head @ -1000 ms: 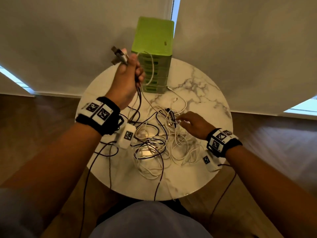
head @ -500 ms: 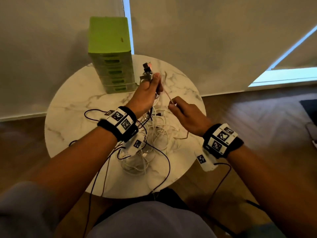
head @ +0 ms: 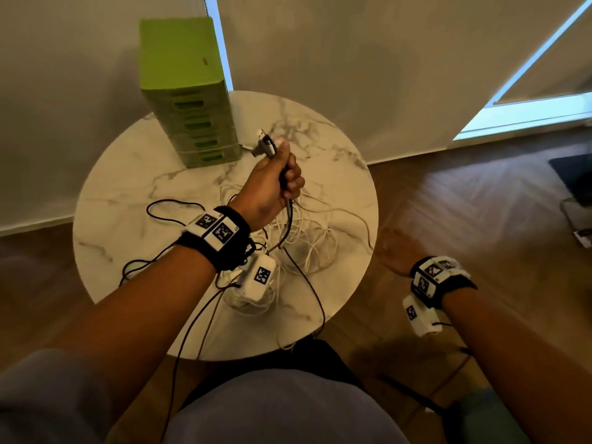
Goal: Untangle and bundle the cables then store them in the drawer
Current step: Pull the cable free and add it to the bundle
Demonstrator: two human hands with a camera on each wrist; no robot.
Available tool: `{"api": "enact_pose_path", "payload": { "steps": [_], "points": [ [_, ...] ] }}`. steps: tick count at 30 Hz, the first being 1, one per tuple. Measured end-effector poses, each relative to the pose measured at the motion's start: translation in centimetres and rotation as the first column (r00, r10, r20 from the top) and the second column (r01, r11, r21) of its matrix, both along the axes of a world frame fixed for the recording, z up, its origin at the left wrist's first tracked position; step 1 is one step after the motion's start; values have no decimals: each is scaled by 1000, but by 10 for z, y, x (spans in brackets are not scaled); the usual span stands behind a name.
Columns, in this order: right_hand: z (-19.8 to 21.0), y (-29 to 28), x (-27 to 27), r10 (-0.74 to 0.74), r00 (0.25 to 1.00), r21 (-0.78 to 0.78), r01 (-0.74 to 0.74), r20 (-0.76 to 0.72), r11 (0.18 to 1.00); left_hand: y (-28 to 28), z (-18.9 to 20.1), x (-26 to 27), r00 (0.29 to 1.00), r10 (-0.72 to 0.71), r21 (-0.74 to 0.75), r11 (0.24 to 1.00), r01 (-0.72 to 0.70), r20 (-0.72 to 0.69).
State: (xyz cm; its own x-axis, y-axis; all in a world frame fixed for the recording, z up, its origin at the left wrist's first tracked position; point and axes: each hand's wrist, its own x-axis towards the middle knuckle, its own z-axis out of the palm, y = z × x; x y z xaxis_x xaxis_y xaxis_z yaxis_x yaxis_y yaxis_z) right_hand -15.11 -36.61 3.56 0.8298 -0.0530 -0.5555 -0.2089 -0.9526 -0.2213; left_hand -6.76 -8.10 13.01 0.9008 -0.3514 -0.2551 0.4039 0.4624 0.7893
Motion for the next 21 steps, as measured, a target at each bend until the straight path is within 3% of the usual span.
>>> {"api": "enact_pose_path", "payload": {
  "steps": [2, 4, 8, 10, 14, 16, 19, 21],
  "points": [
    [-7, 22, -6, 7, 976, 106, -30, 216, 994, 0, -12, -8, 999, -30, 20, 999, 31, -40],
    [2, 57, -7, 101, 928, 241, -197, 358, 950, -3, -22, -15, 996, -62, 39, 997, 65, -68],
    [21, 111, -6, 168, 915, 472, -339, 367, 814, -7, -28, -19, 994, -102, 128, 986, 105, -28],
    [31, 116, -3, 99, 893, 498, -334, 439, 800, -4, -28, -17, 999, -53, 212, 976, 54, -7],
    [33, 84, 8, -49, 845, 419, -213, 532, 883, 16, -28, -4, 996, 31, 390, 919, -60, 81],
    [23, 53, 9, -11, 895, 355, -165, 445, 920, 26, -24, 2, 995, 45, 357, 931, -74, 88],
    [14, 29, 3, 91, 991, 268, -114, 97, 957, 33, -8, 4, 999, 23, 186, 982, -32, 49],
    [23, 37, 2, 71, 994, 344, -95, 83, 934, 30, 5, 0, 999, -27, 115, 993, 21, 44]
  ]
}}
